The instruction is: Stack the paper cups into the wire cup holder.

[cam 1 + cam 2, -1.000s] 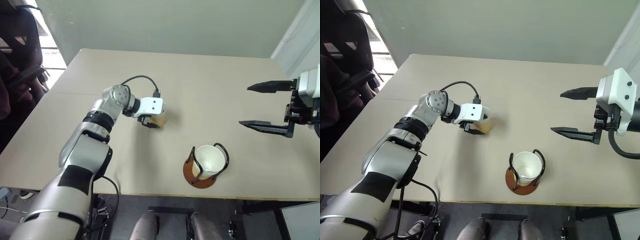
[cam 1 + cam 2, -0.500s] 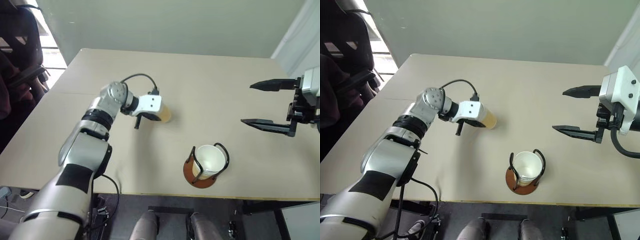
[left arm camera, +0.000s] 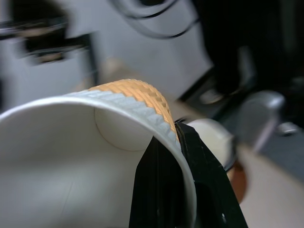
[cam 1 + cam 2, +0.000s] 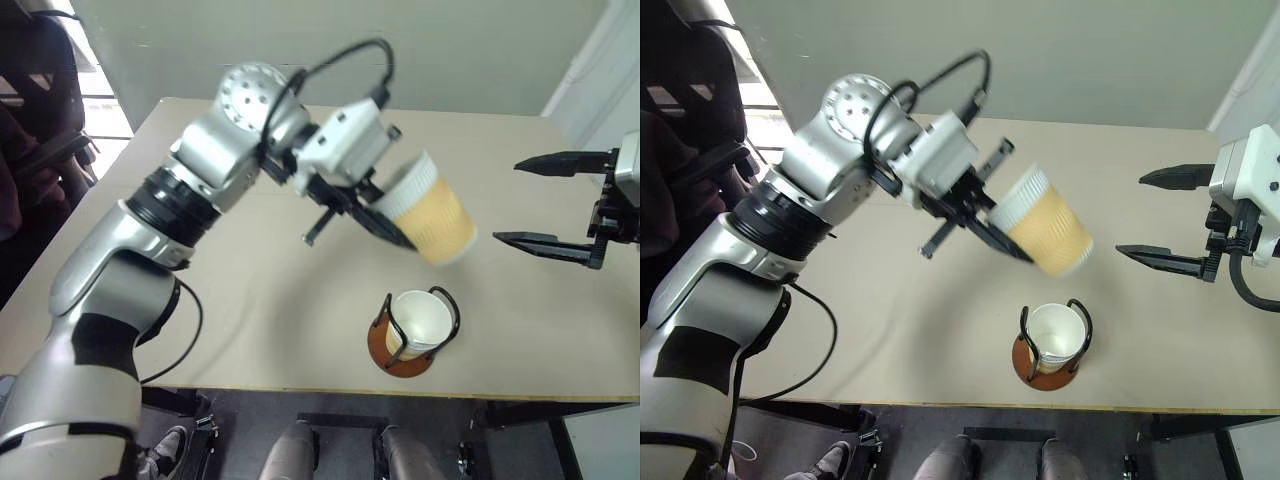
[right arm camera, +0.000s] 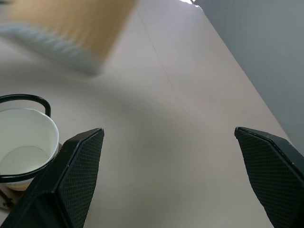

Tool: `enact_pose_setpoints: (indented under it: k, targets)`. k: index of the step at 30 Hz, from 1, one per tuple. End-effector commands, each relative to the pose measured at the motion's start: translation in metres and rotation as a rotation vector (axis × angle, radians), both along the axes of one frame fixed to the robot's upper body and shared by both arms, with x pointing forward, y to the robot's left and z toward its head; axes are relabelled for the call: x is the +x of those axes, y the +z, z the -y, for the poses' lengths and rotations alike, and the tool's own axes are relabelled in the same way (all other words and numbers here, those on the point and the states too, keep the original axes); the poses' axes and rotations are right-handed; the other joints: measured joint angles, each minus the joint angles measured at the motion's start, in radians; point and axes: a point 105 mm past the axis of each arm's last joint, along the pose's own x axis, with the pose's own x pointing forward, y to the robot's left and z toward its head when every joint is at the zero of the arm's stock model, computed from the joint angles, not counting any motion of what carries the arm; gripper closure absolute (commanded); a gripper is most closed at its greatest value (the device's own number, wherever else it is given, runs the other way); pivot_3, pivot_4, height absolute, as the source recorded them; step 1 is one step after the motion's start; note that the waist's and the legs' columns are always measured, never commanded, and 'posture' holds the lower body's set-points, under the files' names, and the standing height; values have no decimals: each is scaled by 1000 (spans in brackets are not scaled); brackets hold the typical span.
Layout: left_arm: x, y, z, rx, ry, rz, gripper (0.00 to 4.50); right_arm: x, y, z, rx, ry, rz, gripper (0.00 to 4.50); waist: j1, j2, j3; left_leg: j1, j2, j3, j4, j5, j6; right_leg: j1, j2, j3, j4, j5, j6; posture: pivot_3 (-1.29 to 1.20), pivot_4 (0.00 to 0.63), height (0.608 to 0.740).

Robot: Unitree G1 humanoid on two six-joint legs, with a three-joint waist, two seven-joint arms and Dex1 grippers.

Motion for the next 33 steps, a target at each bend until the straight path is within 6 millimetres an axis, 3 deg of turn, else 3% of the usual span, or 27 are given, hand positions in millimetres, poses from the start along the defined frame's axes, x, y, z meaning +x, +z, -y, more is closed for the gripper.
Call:
enact_pose_setpoints:
  k: [1,15,33]
  targets:
    - [-11,5,7,13,-95,25,4485,-7,14,4,-14,-32,69,0,1,0,0,0,0,0,1,0,0,1,0,0,0,1,0,0,150,740]
    - [0,-30,8,173,-124,181,4485,-14,12,5,-17,-59,77,0,0,0,0,0,0,-1,3,0,1,2,1,0,0,4,-1,0,150,740]
    - [9,-39,14,246,-193,315,4485,-17,9,3,-4,-74,92,0,2,0,1,-1,0,-1,2,-2,2,2,0,-1,-2,4,-1,0,150,740]
